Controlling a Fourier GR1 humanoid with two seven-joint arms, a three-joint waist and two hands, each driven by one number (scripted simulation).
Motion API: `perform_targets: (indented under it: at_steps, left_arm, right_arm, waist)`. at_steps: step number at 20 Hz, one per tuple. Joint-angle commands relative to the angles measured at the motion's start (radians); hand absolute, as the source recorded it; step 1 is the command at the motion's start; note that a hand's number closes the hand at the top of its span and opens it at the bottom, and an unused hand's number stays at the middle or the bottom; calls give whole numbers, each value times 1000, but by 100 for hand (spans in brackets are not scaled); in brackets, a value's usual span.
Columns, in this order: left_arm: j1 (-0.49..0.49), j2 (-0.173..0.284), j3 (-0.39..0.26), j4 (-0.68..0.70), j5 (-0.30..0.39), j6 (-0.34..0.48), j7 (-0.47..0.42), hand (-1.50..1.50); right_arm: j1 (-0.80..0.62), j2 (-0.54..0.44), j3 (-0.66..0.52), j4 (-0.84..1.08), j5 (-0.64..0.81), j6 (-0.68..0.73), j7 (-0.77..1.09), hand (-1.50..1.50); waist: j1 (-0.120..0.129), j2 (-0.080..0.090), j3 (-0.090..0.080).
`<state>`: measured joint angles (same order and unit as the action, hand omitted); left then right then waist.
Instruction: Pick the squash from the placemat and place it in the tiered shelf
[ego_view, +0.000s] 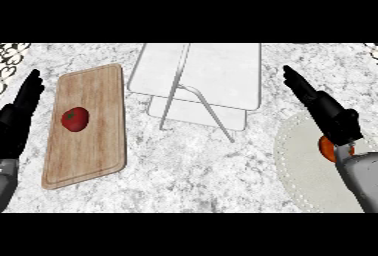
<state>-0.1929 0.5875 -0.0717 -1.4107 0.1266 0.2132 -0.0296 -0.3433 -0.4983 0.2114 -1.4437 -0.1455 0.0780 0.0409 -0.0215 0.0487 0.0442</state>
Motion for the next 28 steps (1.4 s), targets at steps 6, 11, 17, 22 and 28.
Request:
perform_targets:
  at_steps: [6, 11, 17, 22, 28]
  left_arm:
    - [165, -71, 47, 45, 140, -66, 54, 0]
    - [198, -71, 49, 57, 182, -116, 74, 0]
    - [198, -140, 32, 56, 136, -113, 58, 0]
    - [233, -122, 44, 12, 140, -94, 62, 0]
    - [241, -109, 65, 21, 163, -138, 50, 0]
  right_arm:
    - [159, -21, -199, -55, -84, -38, -236, 150]
    - [293, 5, -245, 2, 268, -546, -189, -150]
    - [560, 75, -126, -302, 347, -538, -99, -150]
    - [645, -91, -148, -387, 600, -580, 157, -150]
    - [735, -237, -119, -553, 740, -347, 481, -150]
  waist:
    - [12, -54, -44]
    - [-3, -56, -45]
    - [9, -51, -45]
    - [2, -52, -49]
    - [10, -50, -49]
